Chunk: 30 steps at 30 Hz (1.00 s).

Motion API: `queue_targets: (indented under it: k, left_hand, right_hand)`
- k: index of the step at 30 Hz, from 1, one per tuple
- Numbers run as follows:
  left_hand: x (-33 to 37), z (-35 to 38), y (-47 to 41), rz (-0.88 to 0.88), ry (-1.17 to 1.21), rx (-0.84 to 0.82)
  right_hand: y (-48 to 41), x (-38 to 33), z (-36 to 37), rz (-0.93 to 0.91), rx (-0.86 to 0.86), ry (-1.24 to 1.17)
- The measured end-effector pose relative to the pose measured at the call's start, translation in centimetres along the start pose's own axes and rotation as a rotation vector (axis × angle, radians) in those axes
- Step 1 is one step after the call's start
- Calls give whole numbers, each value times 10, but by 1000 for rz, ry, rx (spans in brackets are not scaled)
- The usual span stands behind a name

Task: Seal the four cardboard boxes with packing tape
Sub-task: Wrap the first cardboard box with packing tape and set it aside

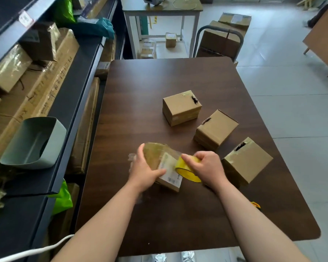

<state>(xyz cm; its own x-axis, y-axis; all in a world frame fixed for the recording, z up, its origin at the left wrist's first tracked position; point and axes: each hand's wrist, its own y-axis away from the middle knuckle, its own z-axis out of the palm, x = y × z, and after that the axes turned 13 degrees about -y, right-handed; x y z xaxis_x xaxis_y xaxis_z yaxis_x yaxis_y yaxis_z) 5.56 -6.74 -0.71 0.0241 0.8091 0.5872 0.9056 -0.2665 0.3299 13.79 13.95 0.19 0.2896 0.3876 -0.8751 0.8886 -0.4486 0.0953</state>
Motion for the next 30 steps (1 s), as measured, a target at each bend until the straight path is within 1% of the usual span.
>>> queue_targets:
  k: [2,4,8,11,15,21,30]
  left_hand:
    - [-10,-2,-5,-75,176,-114]
    - [-17,3,-6,-91,280,-224]
    - [-21,17,-10,-140,402,-312]
    - [-22,15,-13,-178,517,-338]
    - [-23,17,-12,-204,589,-352]
    - [-40,22,-15,-279,709,-346]
    - [-59,24,-28,-330,763,-395]
  right_hand:
    - [5,13,-20,31,42,58]
    - [11,27,-29,71,46,91]
    - [15,40,-23,137,19,142]
    - [13,38,-21,181,-11,177]
    - [12,38,-20,203,-54,353]
    - [9,44,-7,259,-68,378]
    - [2,53,16,218,-45,499]
